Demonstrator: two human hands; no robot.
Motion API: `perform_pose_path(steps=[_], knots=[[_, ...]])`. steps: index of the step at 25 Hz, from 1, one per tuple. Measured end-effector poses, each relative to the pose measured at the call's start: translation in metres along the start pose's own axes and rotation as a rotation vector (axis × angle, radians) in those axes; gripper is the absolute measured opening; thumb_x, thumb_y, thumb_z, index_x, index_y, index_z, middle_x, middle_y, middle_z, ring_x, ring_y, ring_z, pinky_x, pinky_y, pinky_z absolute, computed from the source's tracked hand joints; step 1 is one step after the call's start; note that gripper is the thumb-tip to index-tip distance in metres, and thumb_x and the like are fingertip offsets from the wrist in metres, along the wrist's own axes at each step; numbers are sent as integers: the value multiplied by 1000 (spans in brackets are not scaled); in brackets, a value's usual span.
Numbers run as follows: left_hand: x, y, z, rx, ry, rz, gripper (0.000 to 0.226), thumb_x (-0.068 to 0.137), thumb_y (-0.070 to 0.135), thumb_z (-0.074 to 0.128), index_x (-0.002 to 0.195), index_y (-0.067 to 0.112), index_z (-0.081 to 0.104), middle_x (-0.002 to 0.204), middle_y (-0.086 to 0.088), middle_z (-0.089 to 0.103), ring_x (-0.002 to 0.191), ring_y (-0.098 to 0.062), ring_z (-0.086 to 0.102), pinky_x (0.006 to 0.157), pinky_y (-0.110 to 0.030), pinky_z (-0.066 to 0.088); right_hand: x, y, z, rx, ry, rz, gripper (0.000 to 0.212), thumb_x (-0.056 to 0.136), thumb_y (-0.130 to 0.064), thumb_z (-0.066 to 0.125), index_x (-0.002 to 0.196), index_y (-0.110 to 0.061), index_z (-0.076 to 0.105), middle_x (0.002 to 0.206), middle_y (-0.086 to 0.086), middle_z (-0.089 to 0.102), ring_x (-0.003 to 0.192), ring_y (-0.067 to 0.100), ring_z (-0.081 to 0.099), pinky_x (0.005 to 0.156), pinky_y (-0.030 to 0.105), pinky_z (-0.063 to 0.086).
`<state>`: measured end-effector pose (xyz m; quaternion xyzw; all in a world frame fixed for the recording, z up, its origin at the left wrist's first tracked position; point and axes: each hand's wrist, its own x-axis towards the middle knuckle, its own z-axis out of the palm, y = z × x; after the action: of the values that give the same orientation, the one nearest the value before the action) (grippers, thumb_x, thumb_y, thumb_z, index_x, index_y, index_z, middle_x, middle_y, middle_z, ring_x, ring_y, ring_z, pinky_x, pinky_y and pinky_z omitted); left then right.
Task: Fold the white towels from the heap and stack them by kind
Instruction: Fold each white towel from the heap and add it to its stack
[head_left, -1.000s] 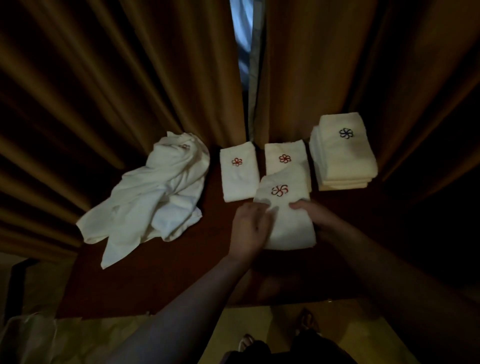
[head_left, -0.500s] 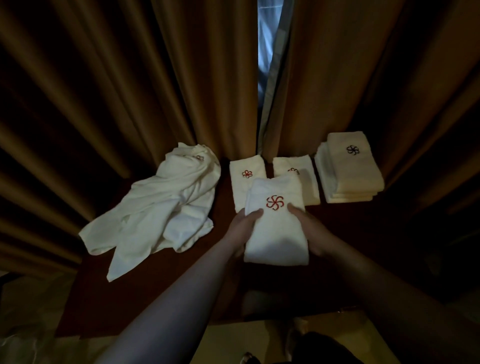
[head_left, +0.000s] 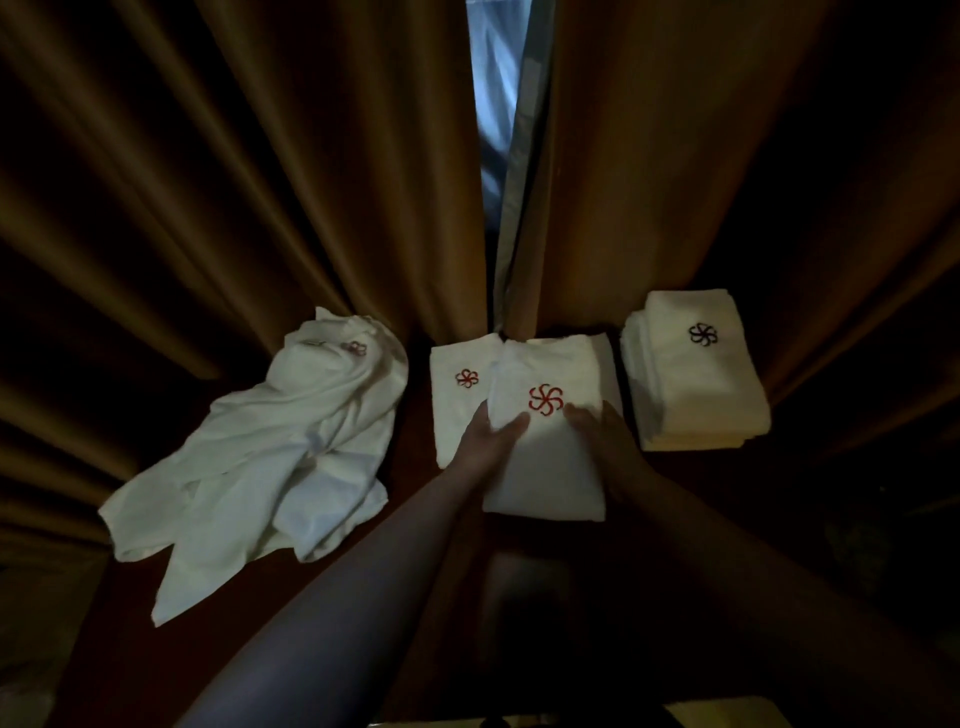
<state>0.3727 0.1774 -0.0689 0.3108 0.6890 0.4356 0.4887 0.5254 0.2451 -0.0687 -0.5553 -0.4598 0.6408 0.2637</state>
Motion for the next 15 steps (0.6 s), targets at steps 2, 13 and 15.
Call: perform_pose_path(steps=[2,13,15], knots=[[26,6,14,9,-13,0,41,96,31,56,134,20,46,123,6,58,110,-13,56,87,-27,43,27,-5,-12,-60,13,-44,53,88,-34,65,135,-17,48,124,5,58,110,24,57,95,41,48],[155,-13,62,17,66,-207,48,98,26,51,144,20,38,123,3,52,111,-18,53,88,-33,49,162,13,-35,-250,152,-2,54,91,-29,61,140,-16,44,134,8,54,120,25,51,100,43,45],[169,-30,70,138,-3,-261,59,96,29,55,148,18,31,139,-3,47,123,-24,49,98,-42,47,180,31,-37,-393,115,49,64,88,-27,61,145,-16,36,140,11,49,128,31,46,105,47,41]])
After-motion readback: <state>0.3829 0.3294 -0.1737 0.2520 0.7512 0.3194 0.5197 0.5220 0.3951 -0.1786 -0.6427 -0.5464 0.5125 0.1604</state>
